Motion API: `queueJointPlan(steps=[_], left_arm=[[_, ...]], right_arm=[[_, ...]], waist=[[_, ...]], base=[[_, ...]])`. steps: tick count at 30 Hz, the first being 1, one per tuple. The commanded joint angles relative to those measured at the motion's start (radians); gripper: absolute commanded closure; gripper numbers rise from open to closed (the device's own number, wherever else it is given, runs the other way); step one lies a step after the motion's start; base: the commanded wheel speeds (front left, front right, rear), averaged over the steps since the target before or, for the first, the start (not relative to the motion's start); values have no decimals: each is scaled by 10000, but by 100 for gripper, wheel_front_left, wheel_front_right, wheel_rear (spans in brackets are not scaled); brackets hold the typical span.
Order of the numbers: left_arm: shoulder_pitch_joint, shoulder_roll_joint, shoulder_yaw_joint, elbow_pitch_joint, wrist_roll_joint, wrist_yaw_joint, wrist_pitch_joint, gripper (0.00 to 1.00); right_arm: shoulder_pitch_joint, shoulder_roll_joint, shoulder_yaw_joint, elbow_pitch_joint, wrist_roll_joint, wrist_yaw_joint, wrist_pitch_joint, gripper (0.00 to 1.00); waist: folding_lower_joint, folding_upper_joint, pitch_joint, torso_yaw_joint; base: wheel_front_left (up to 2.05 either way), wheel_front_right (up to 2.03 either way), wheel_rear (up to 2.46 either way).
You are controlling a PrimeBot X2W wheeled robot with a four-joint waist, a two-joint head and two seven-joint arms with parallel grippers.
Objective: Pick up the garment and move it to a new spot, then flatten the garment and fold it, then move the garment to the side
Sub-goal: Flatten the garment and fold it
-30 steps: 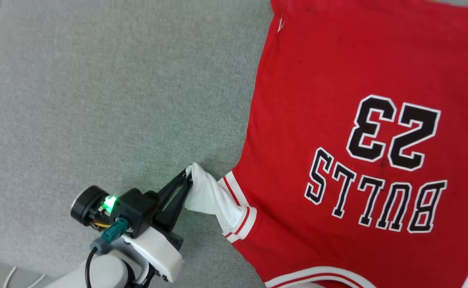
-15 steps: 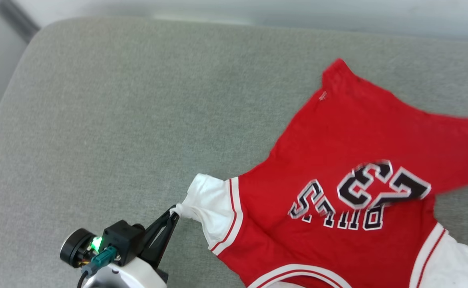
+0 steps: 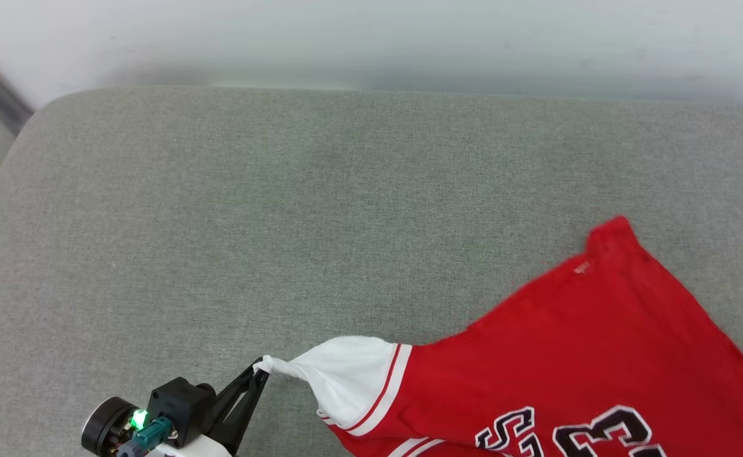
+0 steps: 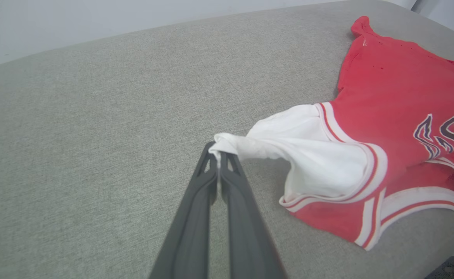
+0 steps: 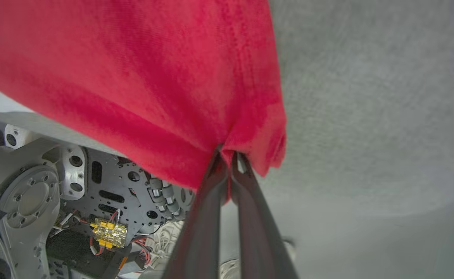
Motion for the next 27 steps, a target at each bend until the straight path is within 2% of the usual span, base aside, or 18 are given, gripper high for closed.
queueJointPlan(steps=[1, 6, 7, 8, 14, 18, 22, 27], left_arm=[[67, 3, 15, -3, -39, 37, -61, 100], [20, -22, 88, 36, -56, 32, -94, 100], [5, -29, 92, 41, -45, 34, -102, 100], [-21, -40, 90, 46, -22, 32, -100, 100], [-167, -93, 49, 12, 121, -6, -105, 100], [-389, -174, 34, -60, 264, -42, -94, 100], [-728, -331, 12, -84, 452, -103, -67, 100], [-1175, -639, -51, -18, 679, -245, -47, 100]], right_arm=[[324, 165, -53, 64, 86, -7, -126, 100], [1056, 555, -547, 71, 248, -7, -670, 100], [1014, 582, -720, -10, 205, -7, -770, 53], [906, 573, -903, -123, 104, -7, -860, 0], [-136, 223, -2311, -1288, -297, -7, -1008, 0], [-1256, 85, -3020, -2163, -774, -7, -521, 0], [-2553, 228, -2875, -2873, -1440, -7, 669, 0], [-4339, 900, -1939, -2936, -2334, -7, 2361, 0]], waist=[[2, 0, 24, -7], [2, 0, 122, -44], [2, 0, 128, -52], [2, 0, 131, -55], [2, 0, 217, 9], [2, 0, 486, 185], [2, 0, 883, 430], [2, 0, 1395, 775]], base=[[0, 0, 0], [0, 0, 0], [0, 0, 0], [0, 0, 0], [0, 0, 0], [0, 0, 0], [0, 0, 0], [0, 0, 0]])
